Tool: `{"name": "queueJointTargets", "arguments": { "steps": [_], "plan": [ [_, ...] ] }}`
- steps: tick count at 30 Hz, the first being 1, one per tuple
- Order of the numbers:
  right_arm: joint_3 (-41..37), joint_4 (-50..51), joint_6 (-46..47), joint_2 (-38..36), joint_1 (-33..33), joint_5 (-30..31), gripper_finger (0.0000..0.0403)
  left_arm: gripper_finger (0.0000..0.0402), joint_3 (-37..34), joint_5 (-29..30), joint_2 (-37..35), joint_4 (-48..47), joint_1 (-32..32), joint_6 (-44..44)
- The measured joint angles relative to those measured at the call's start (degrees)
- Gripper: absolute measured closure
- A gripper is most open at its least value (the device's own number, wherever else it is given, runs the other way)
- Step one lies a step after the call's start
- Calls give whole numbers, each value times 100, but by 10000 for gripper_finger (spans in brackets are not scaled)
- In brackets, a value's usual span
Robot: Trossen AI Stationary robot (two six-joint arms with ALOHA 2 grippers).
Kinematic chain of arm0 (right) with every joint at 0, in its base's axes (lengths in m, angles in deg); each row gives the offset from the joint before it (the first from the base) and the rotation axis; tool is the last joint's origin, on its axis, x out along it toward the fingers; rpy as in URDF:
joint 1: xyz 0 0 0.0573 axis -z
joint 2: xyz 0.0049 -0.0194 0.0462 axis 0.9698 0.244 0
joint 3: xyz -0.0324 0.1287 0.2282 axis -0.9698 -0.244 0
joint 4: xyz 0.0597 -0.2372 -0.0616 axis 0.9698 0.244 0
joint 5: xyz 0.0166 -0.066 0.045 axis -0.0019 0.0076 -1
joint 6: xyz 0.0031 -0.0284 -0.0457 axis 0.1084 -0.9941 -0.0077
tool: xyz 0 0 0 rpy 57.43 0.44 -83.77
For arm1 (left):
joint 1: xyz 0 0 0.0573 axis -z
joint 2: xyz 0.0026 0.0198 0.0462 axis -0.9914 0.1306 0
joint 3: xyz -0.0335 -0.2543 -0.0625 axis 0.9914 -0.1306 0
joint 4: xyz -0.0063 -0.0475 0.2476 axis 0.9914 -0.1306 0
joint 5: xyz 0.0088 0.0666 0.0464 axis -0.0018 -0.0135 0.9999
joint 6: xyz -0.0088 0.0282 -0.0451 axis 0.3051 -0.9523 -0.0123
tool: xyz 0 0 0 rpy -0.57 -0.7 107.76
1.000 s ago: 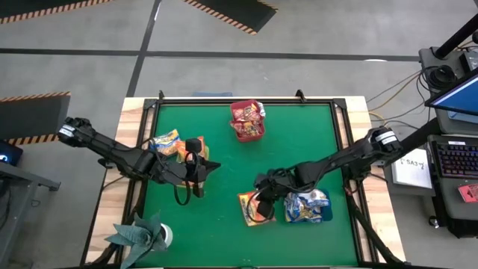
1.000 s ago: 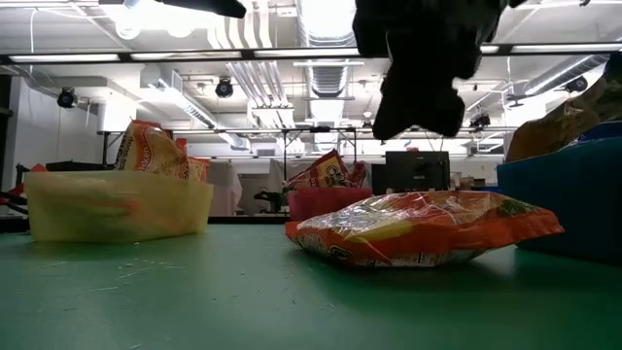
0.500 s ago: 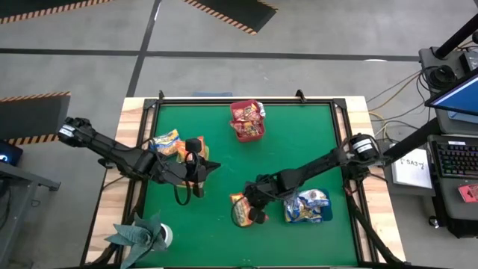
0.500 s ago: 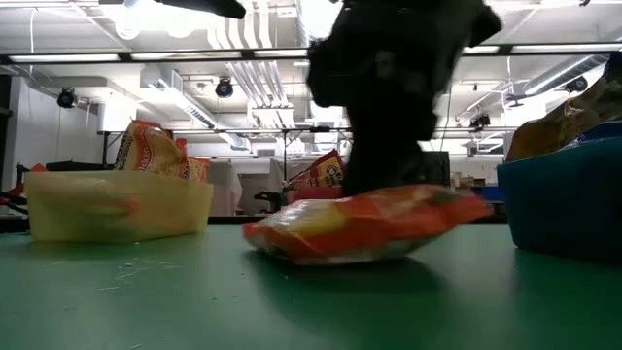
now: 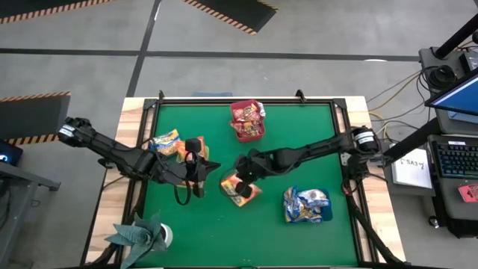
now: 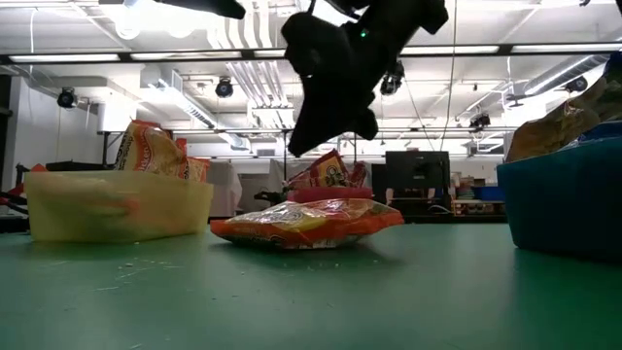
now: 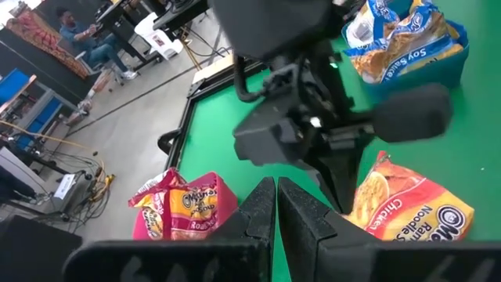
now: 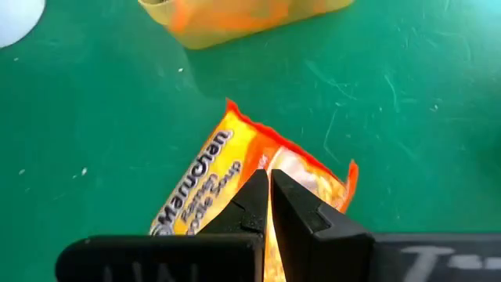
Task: Sort Maruchan noodles
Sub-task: Put the noodle pack into the yellow bin
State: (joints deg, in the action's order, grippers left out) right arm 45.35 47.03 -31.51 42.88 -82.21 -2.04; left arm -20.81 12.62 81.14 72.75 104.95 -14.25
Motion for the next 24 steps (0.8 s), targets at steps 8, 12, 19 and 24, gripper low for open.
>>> {"name": "queueJointTargets", "arguments": {
  "steps": [8,12,19,24],
  "plan": [
    [-248,395,-128,-427,2,-181,394,402,0,-26,0,2,0,485],
    [-411,402,-286,-476,-51,-158,394,402,0,-316,99,102,0,631],
    [-749,374,-350,-477,-54,-146,394,402,2,-448,813,231,0,906],
    [-999,373,-325,-482,-54,-174,394,402,2,-451,1406,250,-8,922]
  ]
}}
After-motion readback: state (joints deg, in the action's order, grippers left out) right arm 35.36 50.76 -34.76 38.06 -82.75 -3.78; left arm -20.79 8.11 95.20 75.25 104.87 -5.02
